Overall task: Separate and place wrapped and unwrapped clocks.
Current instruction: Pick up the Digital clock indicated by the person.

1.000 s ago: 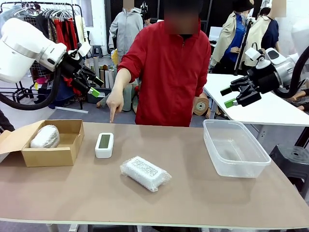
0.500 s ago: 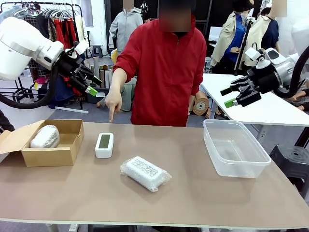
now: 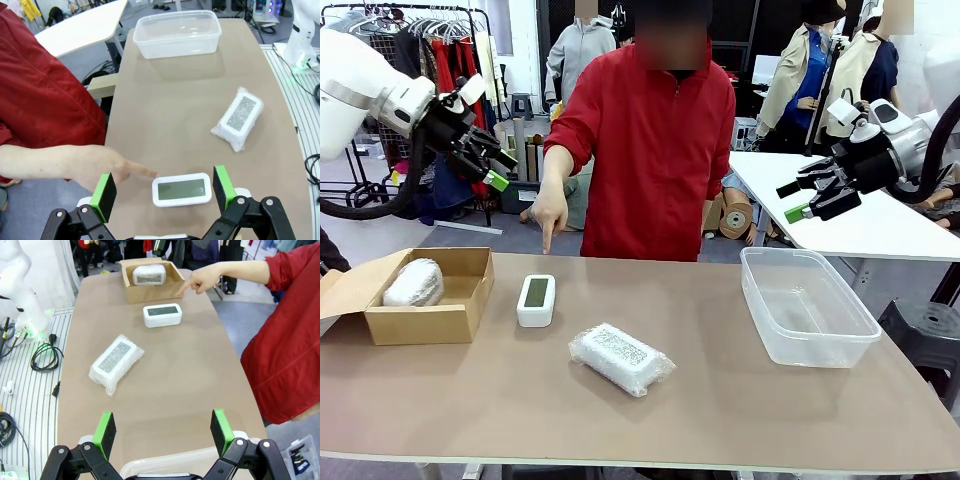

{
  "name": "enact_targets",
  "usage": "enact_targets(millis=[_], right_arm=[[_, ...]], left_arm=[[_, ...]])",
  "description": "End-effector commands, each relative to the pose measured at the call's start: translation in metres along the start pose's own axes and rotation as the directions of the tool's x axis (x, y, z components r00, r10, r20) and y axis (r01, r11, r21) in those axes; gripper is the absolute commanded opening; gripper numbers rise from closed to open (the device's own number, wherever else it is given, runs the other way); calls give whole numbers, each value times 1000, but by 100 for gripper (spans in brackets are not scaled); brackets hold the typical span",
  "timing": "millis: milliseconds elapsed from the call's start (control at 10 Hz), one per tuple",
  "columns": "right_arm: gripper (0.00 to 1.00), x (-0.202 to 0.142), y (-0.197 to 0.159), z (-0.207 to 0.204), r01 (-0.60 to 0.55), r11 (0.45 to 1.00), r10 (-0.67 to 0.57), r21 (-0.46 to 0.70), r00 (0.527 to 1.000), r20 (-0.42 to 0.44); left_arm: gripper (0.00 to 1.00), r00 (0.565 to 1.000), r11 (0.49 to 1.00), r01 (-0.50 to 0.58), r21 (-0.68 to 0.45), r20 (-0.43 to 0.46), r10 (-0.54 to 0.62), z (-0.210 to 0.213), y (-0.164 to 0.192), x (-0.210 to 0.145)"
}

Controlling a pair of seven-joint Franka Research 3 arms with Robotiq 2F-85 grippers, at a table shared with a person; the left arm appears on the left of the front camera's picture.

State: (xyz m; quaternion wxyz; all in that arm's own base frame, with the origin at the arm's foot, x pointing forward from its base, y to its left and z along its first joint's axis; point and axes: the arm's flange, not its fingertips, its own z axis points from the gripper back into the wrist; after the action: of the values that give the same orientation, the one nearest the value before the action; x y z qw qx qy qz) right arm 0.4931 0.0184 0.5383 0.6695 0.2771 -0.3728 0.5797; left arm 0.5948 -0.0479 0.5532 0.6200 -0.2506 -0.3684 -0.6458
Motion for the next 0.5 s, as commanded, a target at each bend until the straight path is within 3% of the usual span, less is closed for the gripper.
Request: enact_targets(millis=[0,400], right_arm=[[100,1,1,0,-3,1000,3,1,1000,0],[100,0,0,0,0,1000,0,0,1000,0]], left_arm=[[100,1000,1000,-19,17,-10,20,3,5,-1],[100,1000,1000,-6,14,-5,6,3,2,-4]])
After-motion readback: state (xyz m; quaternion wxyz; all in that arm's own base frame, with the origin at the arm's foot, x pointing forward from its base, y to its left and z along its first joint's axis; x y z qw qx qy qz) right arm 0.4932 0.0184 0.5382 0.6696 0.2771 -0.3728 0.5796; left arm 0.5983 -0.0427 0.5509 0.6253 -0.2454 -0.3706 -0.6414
